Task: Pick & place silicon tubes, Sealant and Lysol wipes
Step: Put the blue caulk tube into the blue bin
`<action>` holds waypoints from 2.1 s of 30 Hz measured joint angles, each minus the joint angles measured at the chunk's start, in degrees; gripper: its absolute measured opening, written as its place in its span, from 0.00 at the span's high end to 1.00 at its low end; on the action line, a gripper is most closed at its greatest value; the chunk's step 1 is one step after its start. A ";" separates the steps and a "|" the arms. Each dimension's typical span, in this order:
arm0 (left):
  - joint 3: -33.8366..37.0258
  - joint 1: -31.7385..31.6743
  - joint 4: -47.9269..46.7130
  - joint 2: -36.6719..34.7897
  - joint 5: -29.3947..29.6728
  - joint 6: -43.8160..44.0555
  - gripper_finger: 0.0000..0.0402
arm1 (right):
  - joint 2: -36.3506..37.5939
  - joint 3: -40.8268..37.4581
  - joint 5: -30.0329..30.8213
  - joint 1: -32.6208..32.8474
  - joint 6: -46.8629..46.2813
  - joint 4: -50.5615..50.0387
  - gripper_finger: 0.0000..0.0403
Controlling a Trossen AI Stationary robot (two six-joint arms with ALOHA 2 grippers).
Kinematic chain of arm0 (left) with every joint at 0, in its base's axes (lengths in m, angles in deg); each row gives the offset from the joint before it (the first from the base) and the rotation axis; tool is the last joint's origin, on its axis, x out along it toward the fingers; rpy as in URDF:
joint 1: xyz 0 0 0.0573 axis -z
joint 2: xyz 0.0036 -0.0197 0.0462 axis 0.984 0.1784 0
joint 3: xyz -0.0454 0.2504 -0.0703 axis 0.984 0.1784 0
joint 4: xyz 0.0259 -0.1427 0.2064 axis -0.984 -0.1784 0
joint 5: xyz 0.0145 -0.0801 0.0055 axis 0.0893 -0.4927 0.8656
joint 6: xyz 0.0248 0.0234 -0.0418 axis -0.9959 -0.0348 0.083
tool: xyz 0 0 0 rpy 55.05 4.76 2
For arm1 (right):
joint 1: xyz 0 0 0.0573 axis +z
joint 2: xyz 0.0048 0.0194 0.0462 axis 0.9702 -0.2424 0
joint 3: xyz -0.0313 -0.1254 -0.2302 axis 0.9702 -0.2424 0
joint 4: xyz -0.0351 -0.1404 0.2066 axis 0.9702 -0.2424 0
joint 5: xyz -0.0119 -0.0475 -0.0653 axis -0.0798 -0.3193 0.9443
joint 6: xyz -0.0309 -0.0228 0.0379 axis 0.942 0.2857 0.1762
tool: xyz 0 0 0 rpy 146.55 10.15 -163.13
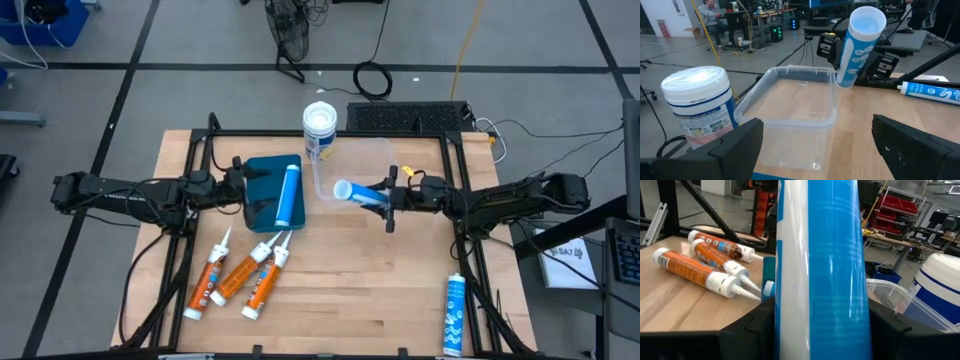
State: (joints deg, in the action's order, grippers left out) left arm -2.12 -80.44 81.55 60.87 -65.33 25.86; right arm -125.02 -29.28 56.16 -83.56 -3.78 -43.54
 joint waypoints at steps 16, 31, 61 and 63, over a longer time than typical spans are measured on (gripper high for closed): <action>0.00 0.00 0.93 -0.02 0.00 1.77 0.09 | 0.00 0.00 0.13 0.02 -2.30 0.88 0.50; 0.70 -1.13 2.80 2.05 -0.13 1.58 0.09 | -2.82 0.06 -0.07 0.02 -4.16 7.80 0.50; 0.66 0.37 33.51 21.84 -12.09 -3.37 0.09 | -35.34 30.78 -16.91 -1.10 -1.63 10.58 0.50; 0.66 1.02 35.98 22.52 -12.22 -4.20 0.09 | -36.76 32.11 -17.10 -1.07 -1.77 10.57 0.50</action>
State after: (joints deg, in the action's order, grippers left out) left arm -1.47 -79.41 117.53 83.39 -77.55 21.66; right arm -161.78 2.84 39.05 -84.64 -5.55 -32.97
